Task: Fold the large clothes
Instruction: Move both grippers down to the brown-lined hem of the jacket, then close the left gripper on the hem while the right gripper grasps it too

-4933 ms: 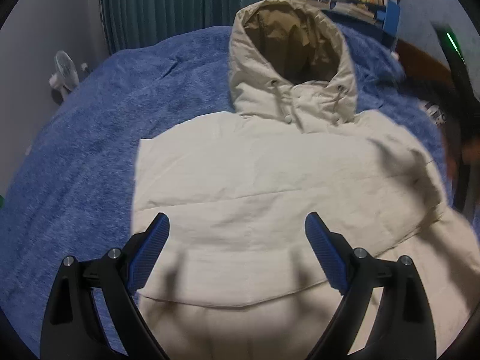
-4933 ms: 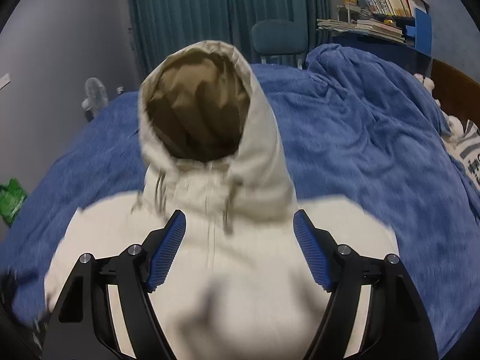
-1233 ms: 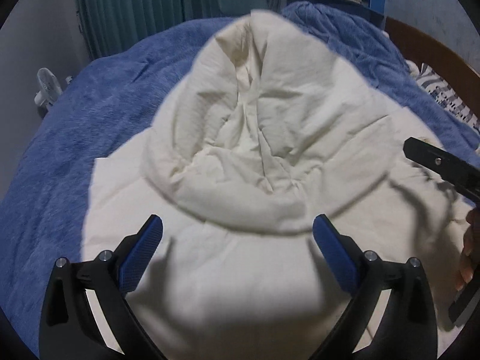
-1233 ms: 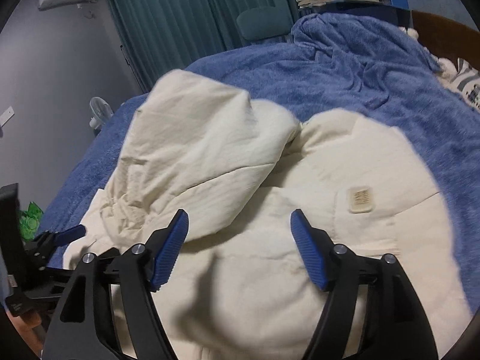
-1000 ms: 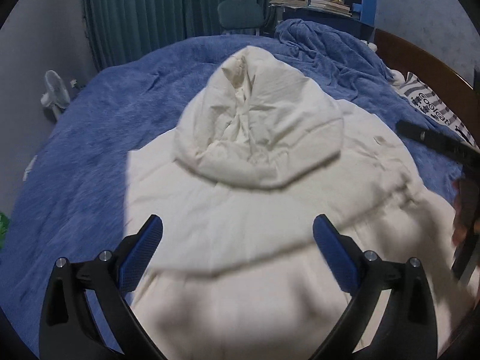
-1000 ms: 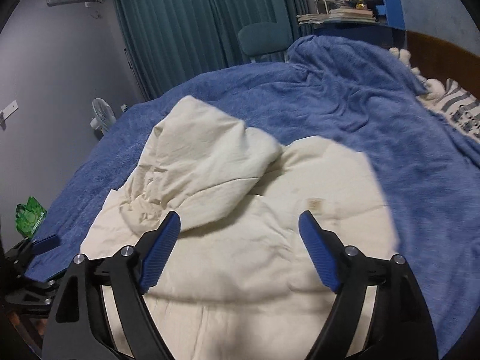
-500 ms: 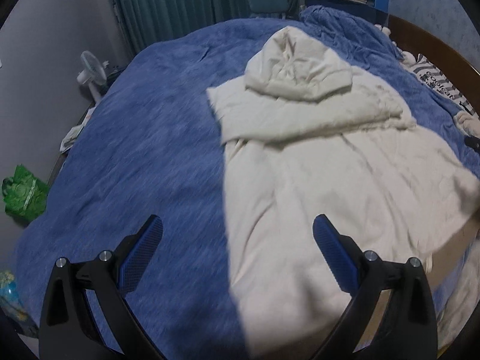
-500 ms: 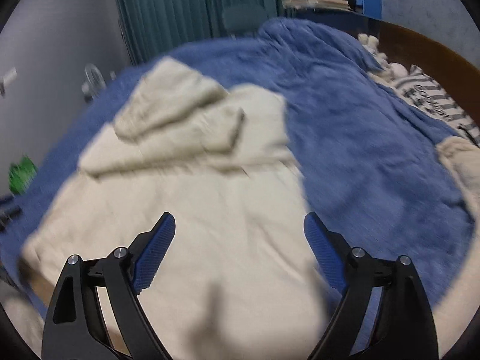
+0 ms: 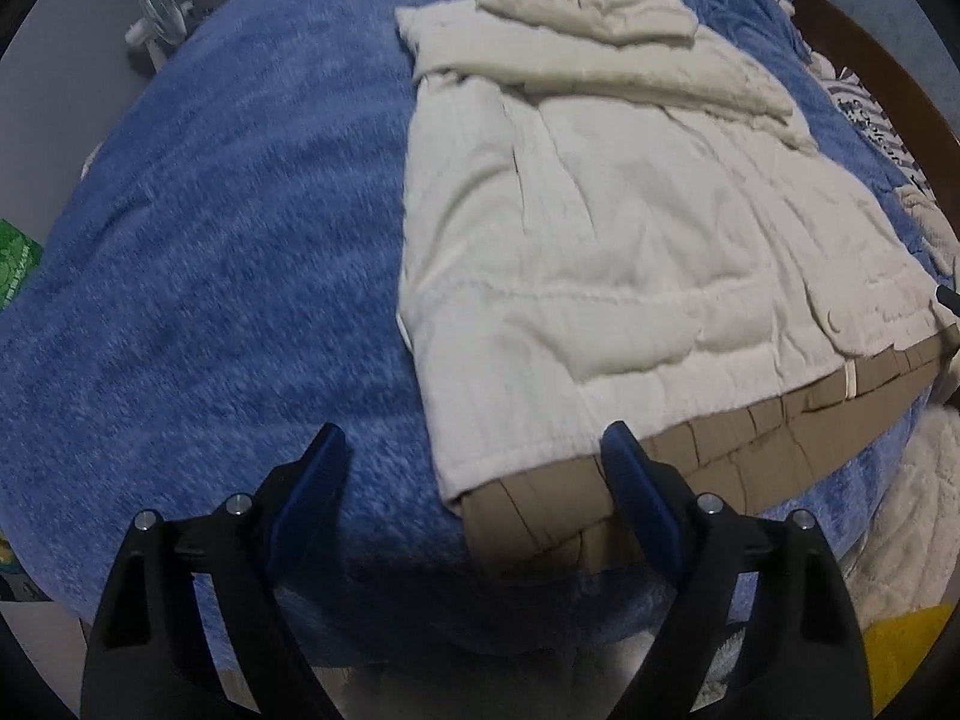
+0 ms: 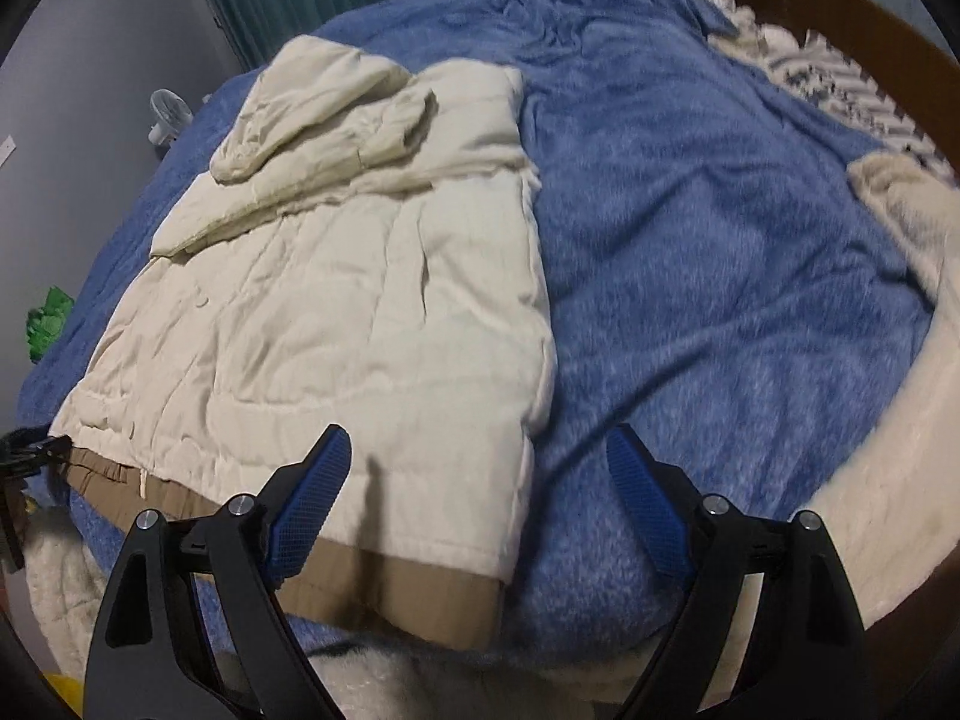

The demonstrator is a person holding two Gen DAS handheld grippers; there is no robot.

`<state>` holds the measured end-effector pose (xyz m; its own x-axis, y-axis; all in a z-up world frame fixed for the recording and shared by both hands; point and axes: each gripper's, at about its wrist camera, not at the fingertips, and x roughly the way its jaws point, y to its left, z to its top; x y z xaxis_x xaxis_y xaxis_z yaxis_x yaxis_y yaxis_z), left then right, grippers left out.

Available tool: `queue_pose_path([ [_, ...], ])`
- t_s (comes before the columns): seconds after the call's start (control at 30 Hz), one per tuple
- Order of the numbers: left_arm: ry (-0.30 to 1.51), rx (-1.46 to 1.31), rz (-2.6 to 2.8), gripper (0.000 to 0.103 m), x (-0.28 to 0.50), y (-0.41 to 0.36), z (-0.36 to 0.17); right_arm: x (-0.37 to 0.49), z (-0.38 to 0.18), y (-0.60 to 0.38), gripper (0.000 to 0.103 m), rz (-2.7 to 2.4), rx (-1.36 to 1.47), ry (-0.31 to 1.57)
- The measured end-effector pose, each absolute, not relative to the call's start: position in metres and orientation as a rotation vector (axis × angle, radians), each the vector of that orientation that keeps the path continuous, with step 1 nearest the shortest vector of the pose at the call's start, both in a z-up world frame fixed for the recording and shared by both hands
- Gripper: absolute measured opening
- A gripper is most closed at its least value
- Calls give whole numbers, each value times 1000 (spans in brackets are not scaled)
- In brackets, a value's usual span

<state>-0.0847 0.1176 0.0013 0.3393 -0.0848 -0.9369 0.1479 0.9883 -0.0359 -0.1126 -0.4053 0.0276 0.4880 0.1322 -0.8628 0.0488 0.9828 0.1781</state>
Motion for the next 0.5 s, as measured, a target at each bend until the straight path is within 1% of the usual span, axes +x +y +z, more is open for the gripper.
queue_pose_path([
  [0.07, 1243, 38, -163, 81, -85, 118, -1, -112, 22, -409, 80, 43, 191, 1096],
  [0.1, 1263, 18, -175, 76, -84, 119, -3, -113, 21, -410, 79, 45, 192, 1102],
  [0.13, 1273, 8, -190, 72, -84, 119, -4, -114, 20, -410, 74, 69, 202, 1103],
  [0.17, 1275, -1, -208, 66, -85, 118, -5, -115, 18, -409, 71, 102, 217, 1111],
  [0.2, 1273, -3, -222, 61, -86, 117, -5, -115, 17, -407, 69, 120, 222, 1118],
  [0.23, 1273, -2, -230, 59, -87, 115, -5, -116, 15, -403, 64, 145, 222, 1125],
  [0.27, 1276, -3, -234, 56, -86, 115, -6, -116, 12, -399, 63, 165, 221, 1141],
  [0.33, 1291, -4, -237, 54, -85, 114, -9, -115, 6, -394, 59, 173, 219, 1163],
  [0.37, 1303, -13, -242, 51, -84, 114, -11, -115, 5, -392, 56, 163, 207, 1159],
  [0.4, 1311, -28, -255, 41, -83, 114, -12, -116, 7, -392, 52, 159, 205, 1147],
  [0.43, 1307, -26, -260, 39, -84, 113, -11, -117, 10, -391, 43, 155, 200, 1130],
  [0.47, 1295, -4, -265, 34, -85, 111, -8, -118, 16, -390, 35, 150, 178, 1107],
  [0.5, 1286, 22, -270, 31, -86, 108, -6, -118, 22, -388, 29, 157, 153, 1084],
])
